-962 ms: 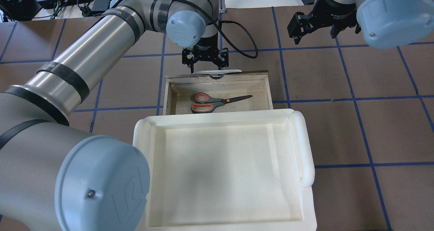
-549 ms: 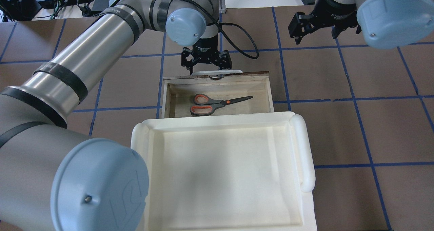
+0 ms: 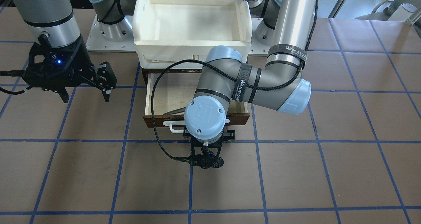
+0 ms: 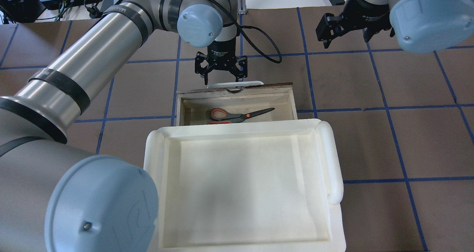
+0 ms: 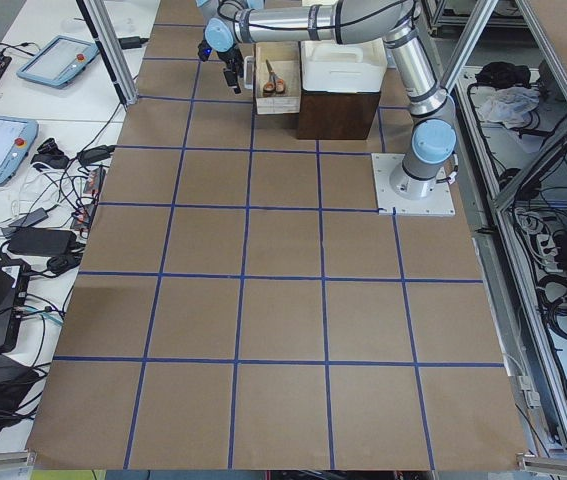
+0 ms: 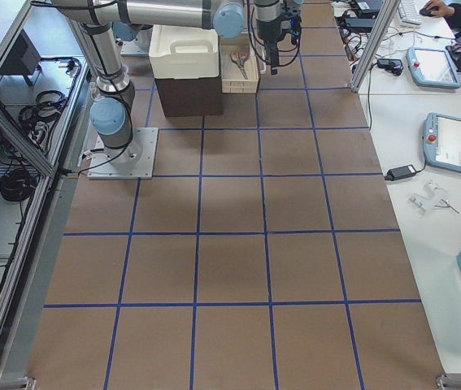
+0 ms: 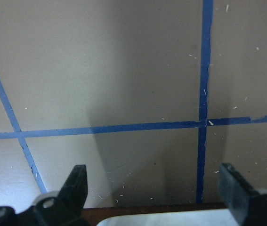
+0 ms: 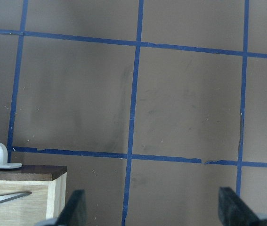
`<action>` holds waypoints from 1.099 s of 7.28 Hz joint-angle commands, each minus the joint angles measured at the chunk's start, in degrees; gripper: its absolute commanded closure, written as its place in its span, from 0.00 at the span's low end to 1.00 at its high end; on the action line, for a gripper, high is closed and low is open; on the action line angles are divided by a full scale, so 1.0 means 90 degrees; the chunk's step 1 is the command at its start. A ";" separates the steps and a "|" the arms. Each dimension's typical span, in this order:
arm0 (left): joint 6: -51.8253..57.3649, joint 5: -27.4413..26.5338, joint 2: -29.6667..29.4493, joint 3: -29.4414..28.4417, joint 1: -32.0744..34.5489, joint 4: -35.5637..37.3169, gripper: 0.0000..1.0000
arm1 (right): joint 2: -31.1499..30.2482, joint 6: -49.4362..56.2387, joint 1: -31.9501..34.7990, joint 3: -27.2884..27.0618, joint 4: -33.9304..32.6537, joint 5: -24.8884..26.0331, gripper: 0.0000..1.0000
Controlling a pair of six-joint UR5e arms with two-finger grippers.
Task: Put scissors in drawer and close it
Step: 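Push the drawer shut with the left gripper, away from the robot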
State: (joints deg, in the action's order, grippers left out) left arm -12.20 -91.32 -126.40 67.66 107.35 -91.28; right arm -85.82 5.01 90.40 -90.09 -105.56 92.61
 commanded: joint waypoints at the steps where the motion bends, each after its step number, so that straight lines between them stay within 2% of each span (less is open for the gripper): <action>1: 0.0008 0.0000 0.0127 0.0030 0.0006 -0.0033 0.00 | -0.0005 0.0000 -0.0015 0.0000 0.0011 0.0002 0.00; 5: 0.0027 -0.0010 0.0352 0.0362 0.0016 -0.0160 0.00 | -0.0005 0.0107 -0.0102 0.0000 0.0039 -0.0027 0.00; 6: 0.0028 -0.0010 0.0430 0.0469 0.0016 -0.0160 0.00 | -0.0054 0.0108 -0.0103 0.0010 0.0620 -0.0114 0.00; 8: -0.0011 -0.0010 0.0654 0.0665 0.0016 -0.0412 0.00 | -0.0093 0.0088 -0.0064 0.0020 0.0821 -0.0308 0.00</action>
State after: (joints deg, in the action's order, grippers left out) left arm -12.11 -91.41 -121.71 72.64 107.49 -93.48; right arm -86.49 5.87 89.61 -89.96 -99.44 91.17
